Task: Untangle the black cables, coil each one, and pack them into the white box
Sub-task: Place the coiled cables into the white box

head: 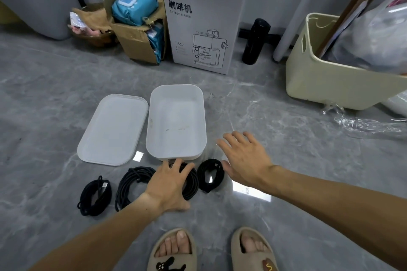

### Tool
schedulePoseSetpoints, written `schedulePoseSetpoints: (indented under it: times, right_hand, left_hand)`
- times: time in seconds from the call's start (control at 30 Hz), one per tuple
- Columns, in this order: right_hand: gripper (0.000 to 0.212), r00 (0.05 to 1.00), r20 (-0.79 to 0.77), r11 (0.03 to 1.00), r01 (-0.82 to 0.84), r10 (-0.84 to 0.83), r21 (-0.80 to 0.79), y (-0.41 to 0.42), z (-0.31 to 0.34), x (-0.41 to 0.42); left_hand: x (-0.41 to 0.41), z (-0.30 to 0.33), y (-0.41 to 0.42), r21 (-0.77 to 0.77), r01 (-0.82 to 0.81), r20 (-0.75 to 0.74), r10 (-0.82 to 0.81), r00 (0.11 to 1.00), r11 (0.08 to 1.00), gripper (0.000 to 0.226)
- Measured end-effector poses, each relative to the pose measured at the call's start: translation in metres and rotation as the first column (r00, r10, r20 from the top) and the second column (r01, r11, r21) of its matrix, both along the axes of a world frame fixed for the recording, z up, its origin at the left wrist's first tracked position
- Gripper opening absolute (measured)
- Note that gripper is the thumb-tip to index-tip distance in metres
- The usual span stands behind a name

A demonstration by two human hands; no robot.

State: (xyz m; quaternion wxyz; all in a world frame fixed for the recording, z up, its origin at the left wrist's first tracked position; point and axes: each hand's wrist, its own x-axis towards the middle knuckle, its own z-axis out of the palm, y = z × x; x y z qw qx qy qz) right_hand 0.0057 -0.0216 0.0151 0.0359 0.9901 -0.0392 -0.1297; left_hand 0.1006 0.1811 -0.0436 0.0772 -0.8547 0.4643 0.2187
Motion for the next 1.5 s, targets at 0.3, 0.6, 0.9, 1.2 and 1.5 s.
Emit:
schedulePoseSetpoints:
  times: [0.3,0.6,0.9,1.2,1.5]
  right_hand:
    - [0.049,0.999,0.019,0.999,-0.027,0.027,-0.031,0.003,0.038,0.023]
    - [0.052,0.999,0.015,0.999,-0.034,0.034,-0.028,0.007,0.034,0.05]
    - [0.052,1.0,-0.011,1.0,0.006,-0.007,-0.023,0.001,-0.009,0.068]
    - [0.046,0.999,-0.034,1.0,0.026,-0.026,-0.011,-0.014,-0.035,0.07]
    - [0.048,1.0,-0.026,0.999,0.004,-0.005,-0.033,-0.014,-0.039,0.071]
  left_hand:
    - [0.029,0.084,-0.016,-0.174,-0.037,-0.049,0.029,0.998,0.984,0.101]
    - [0.087,0.081,-0.049,-0.178,-0.169,-0.038,0.165,0.986,0.969,0.101]
    - [0.097,0.016,-0.057,-0.111,-0.317,-0.087,0.309,0.947,0.942,0.098]
    - [0.098,-0.022,-0.058,-0.057,-0.357,-0.107,0.35,0.931,0.932,0.099]
    - [0.097,-0.031,-0.057,-0.038,-0.368,-0.163,0.357,0.92,0.929,0.104]
